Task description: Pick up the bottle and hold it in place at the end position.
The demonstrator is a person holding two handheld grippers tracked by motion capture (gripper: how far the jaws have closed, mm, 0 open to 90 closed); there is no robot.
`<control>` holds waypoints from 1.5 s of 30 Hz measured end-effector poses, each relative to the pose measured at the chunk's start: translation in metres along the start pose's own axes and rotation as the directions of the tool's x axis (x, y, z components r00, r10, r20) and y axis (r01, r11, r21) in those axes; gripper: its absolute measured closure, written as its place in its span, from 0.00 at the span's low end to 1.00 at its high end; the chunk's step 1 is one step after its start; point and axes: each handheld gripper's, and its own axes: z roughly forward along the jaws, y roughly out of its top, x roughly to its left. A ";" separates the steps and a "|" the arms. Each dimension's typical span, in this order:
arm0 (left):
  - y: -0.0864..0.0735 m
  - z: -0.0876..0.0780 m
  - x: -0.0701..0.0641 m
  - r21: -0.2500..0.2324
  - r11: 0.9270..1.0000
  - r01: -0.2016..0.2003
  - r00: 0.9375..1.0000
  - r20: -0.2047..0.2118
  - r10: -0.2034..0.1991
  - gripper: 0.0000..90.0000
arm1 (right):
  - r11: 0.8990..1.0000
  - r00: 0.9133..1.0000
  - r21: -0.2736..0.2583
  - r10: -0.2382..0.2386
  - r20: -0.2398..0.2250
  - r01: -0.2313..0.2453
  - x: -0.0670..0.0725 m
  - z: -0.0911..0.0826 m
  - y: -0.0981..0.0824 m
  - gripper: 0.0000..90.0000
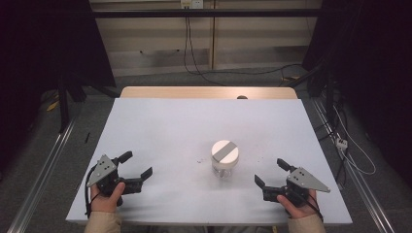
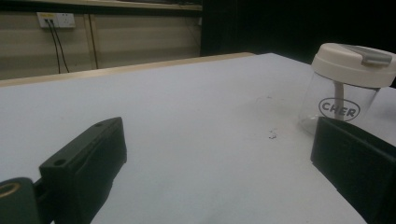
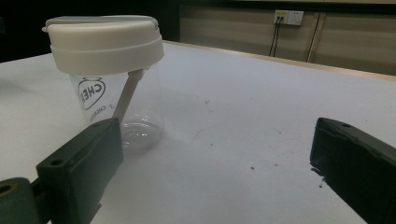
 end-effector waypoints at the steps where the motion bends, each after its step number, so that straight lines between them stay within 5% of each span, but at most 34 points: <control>1: 0.000 0.000 0.000 0.003 1.000 -0.002 1.000 0.001 0.002 0.04 | 1.000 1.000 -0.001 -0.006 -0.001 0.006 0.000 0.000 0.000 0.03; 8: 0.001 0.003 -0.001 -0.005 1.000 -0.003 1.000 0.017 0.003 0.04 | 1.000 1.000 -0.007 -0.008 0.000 0.008 0.001 0.004 0.003 0.03; 28: 0.002 0.002 -0.003 -0.021 1.000 -0.009 1.000 0.012 0.009 0.03 | 0.999 0.993 0.011 -0.046 -0.111 0.047 0.023 0.039 0.015 0.03; 45: 0.002 0.001 -0.002 -0.029 1.000 0.001 1.000 0.013 -0.001 0.03 | 0.999 0.985 0.020 -0.031 -0.171 0.035 0.046 0.065 0.021 0.04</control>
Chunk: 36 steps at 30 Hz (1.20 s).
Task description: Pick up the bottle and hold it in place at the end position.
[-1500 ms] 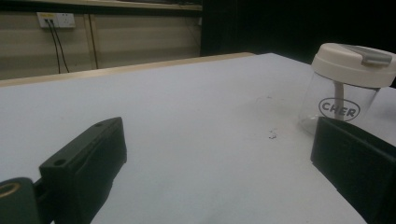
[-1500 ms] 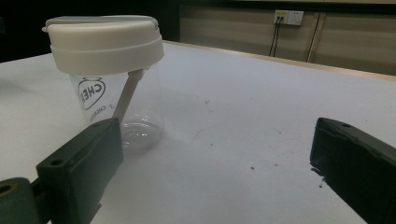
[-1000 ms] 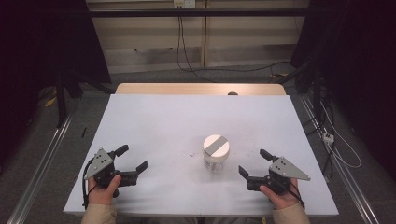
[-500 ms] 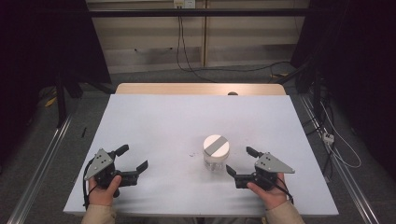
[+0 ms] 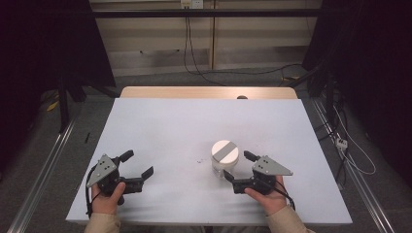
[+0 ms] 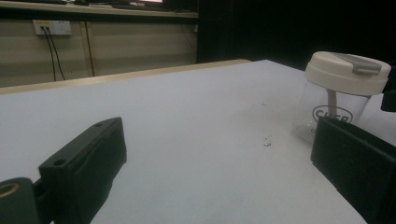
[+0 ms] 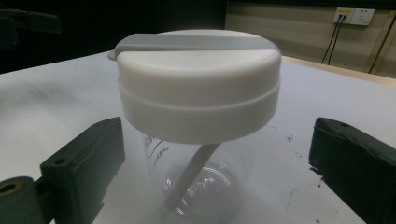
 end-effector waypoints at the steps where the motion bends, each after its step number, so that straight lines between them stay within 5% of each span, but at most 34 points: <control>1: 0.000 0.000 0.000 -0.002 1.000 -0.001 1.000 0.001 0.001 0.03 | 1.000 1.000 0.004 -0.002 0.000 0.002 0.001 0.002 0.000 0.04; 36: -0.001 0.002 0.000 0.004 1.000 0.004 1.000 0.018 -0.004 0.03 | 0.996 1.000 0.087 0.030 -0.007 -0.029 0.004 0.043 0.003 0.11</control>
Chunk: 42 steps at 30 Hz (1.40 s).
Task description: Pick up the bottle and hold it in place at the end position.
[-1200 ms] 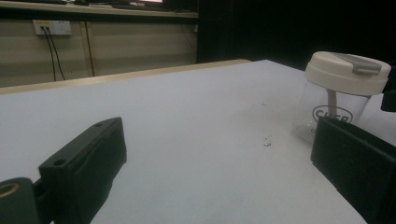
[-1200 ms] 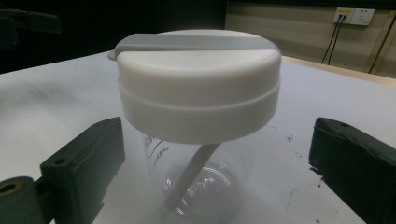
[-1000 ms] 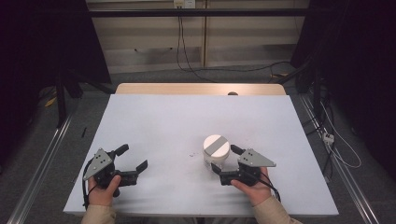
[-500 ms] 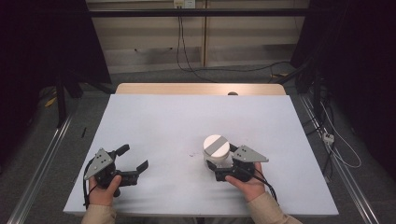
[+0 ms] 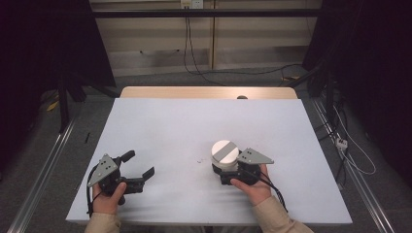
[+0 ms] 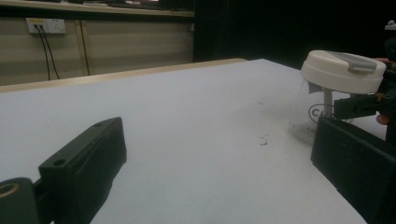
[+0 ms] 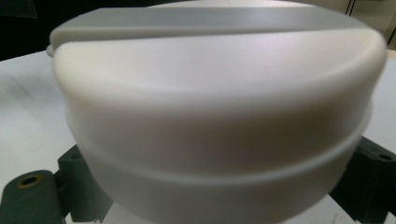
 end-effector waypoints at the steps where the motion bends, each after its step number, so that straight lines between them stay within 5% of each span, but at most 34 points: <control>1: 0.000 0.000 0.000 0.001 1.000 0.000 1.000 0.000 0.000 0.03 | 1.000 1.000 0.001 0.001 -0.001 -0.001 0.000 0.001 0.000 0.11; 15: 0.000 0.000 0.001 0.001 1.000 -0.001 1.000 -0.003 0.001 0.03 | 1.000 1.000 -0.011 -0.016 -0.017 0.016 0.002 0.007 0.002 0.20; 42: 0.002 0.002 -0.001 0.001 1.000 -0.014 1.000 0.003 0.014 0.03 | 0.999 0.999 -0.031 -0.041 0.021 0.042 -0.007 0.017 0.022 0.21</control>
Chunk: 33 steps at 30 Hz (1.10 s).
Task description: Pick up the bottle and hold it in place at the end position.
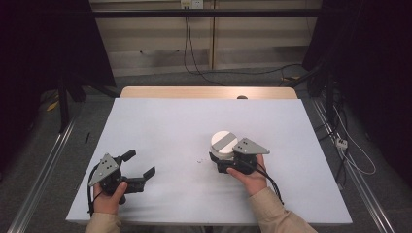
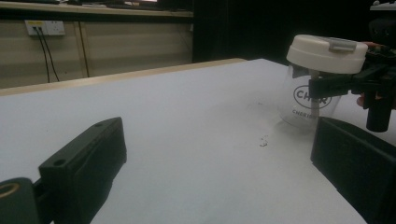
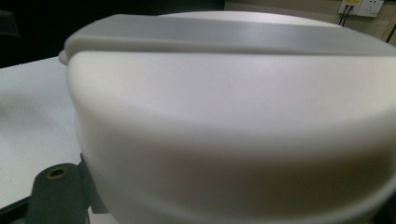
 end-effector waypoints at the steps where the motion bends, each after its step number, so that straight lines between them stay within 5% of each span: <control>1: 0.000 0.000 0.000 0.000 1.000 0.000 1.000 0.000 0.000 0.03 | 1.000 1.000 0.003 -0.002 0.000 0.002 0.000 0.001 0.000 0.21; 33: -0.001 0.003 -0.001 0.000 1.000 0.000 1.000 0.008 0.000 0.03 | 1.000 1.000 0.029 0.005 0.005 -0.005 -0.013 0.029 0.014 0.21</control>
